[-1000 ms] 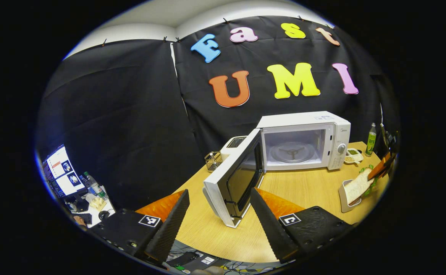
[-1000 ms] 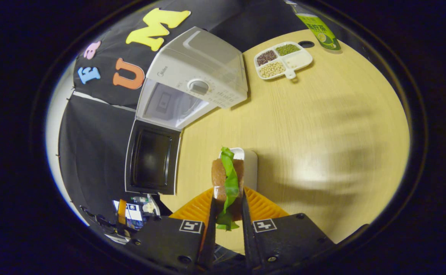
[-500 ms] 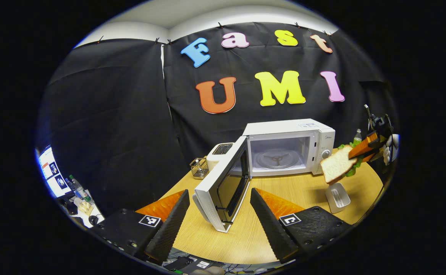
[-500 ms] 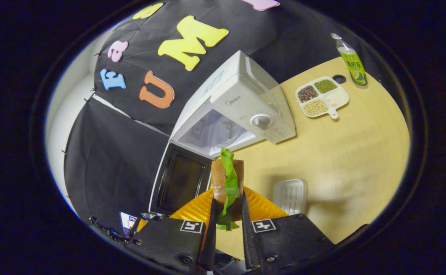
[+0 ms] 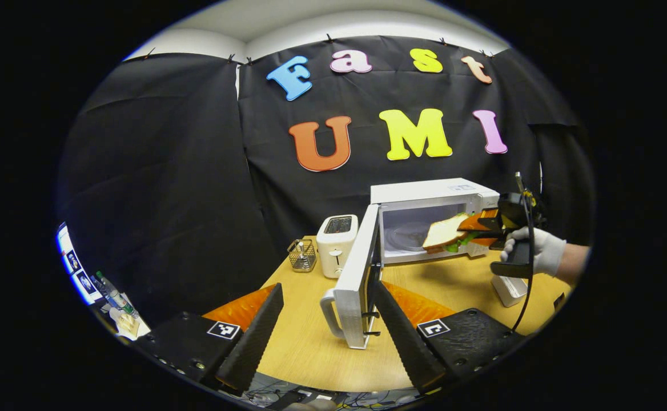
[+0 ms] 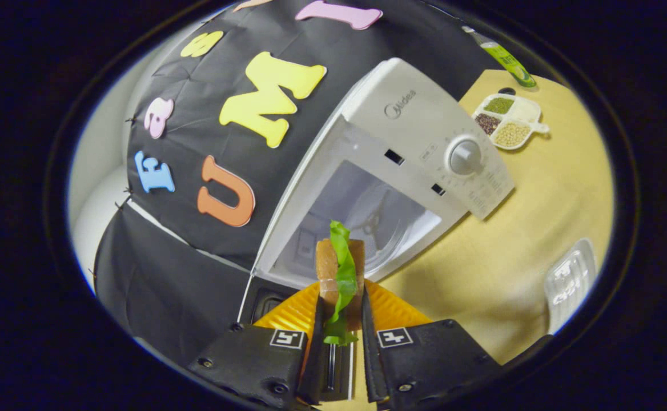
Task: Open the microwave oven with the left hand, put the food in, and close the microwave oven.
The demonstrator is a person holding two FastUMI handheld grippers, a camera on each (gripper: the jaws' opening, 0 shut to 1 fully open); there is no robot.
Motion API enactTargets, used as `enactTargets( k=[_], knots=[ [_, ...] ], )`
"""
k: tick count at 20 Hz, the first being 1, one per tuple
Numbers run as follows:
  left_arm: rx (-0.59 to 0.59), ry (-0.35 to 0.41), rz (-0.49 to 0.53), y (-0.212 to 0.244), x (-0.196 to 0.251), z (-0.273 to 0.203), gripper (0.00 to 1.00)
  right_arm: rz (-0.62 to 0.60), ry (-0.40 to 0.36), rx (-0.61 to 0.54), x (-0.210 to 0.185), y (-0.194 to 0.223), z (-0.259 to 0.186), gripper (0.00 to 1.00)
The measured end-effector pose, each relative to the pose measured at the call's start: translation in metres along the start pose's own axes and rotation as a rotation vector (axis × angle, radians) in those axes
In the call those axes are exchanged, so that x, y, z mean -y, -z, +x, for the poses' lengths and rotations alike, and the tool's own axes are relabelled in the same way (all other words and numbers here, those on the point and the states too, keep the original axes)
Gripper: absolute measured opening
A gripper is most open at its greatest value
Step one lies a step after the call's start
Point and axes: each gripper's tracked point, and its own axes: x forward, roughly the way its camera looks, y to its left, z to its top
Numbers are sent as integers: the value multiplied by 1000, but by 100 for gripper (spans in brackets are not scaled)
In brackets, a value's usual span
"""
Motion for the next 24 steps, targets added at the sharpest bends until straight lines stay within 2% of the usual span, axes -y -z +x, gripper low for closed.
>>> enactTargets(
  k=[6, 12, 13, 14, 15, 16, 17, 19, 20, 21, 22, 24],
  knots=[
    [-1, -19, 1, 8, -22, 9, 97, 83, 56, 189, 5, -2, 87, 33],
    [2, -26, -31, 7, -30, 22, 97, 92, 83, 275, 11, -5, 130, 35],
    [0, -36, -19, 8, -35, 22, 97, 79, 102, 278, 18, -6, 135, 28],
    [-4, -42, -13, 8, -37, 23, 97, 64, 124, 269, 26, -4, 138, 31],
    [-5, -46, -16, 9, -39, 24, 96, 30, 147, 271, 31, -3, 139, 40],
    [1, -46, -18, 6, -39, 24, 97, -39, 188, 272, 35, -3, 138, 34],
    [3, -44, -17, 6, -39, 25, 97, -107, 219, 289, 36, -6, 135, 38],
    [2, -37, -4, 9, -36, 28, 97, -251, 258, 300, 30, -16, 130, 55],
    [3, -33, -2, 9, -35, 30, 97, -308, 269, 295, 29, -18, 125, 86],
    [5, -32, 0, 8, -34, 31, 97, -358, 278, 302, 28, -24, 121, 80],
    [12, -30, 3, 6, -32, 31, 97, -397, 280, 303, 26, -29, 115, 94],
    [23, -25, 14, 1, -28, 32, 97, -476, 265, 307, 15, -37, 105, 96]
  ],
)
